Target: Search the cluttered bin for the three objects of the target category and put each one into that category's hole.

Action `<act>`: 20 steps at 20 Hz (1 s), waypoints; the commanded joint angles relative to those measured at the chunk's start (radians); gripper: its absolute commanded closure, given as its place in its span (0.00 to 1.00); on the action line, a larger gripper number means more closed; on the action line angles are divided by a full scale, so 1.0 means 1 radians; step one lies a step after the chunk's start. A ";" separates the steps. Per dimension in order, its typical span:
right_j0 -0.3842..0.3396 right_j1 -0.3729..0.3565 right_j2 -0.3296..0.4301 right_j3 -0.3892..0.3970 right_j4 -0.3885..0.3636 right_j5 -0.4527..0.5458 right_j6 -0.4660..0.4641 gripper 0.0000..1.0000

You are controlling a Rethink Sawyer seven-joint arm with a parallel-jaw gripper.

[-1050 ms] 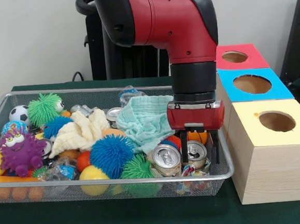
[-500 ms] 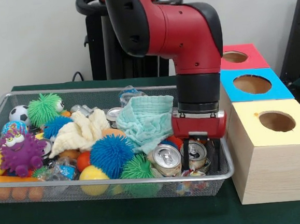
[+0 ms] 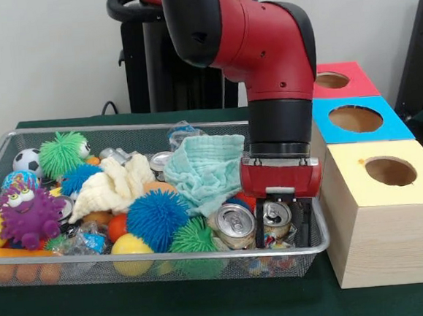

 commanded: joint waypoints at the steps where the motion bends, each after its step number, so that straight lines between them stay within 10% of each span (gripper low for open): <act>1: 0.061 0.057 -0.193 -0.106 0.060 -0.171 0.034 0.00; 7: 0.063 0.055 -0.207 -0.106 0.061 -0.175 0.020 0.00; 8: 0.059 0.051 -0.198 -0.105 0.055 -0.168 0.018 1.00; 20: -0.061 -0.034 0.020 -0.036 -0.027 -0.023 -0.002 1.00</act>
